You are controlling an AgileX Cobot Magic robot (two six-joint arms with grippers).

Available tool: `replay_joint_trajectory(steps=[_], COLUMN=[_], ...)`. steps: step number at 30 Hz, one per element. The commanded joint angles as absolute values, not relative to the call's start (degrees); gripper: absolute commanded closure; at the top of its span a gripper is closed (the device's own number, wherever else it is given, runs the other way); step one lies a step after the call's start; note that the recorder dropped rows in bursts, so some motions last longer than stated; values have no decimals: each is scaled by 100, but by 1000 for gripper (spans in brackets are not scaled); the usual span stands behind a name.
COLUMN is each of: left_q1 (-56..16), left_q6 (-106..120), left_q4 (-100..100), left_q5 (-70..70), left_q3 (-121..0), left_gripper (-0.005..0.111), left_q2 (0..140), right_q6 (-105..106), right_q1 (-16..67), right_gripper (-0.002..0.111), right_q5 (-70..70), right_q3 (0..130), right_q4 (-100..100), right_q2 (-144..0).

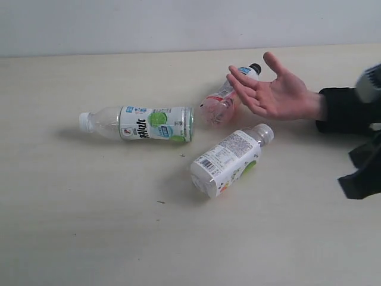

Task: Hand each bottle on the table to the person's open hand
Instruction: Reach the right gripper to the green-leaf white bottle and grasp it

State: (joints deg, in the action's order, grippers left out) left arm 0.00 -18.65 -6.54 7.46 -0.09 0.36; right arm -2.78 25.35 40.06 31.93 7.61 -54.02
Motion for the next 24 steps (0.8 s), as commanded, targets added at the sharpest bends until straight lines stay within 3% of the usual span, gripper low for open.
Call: replay_joint_trajectory(steps=[1,10,17,24], left_q1=[12,12,12,12], left_q6=[-1862,-1862,-1862,-1862], left_q4=[-665,-665,-665,-665], left_q5=[718,718,718,718], left_q3=[0,0,0,0], left_gripper=[107,107,107,107], left_q2=[0,0,0,0], right_q6=[280,2448,4441,5270], right_q1=[3009,3586,3669,3669], right_gripper=[100,56,37,35], right_q5=[4486,3705,3537,2737], right_q3=[3931,4607,4669,4669], right_q4=[604,1339,2176,2097], right_q2=[-6688,-7982,-8262,-8325])
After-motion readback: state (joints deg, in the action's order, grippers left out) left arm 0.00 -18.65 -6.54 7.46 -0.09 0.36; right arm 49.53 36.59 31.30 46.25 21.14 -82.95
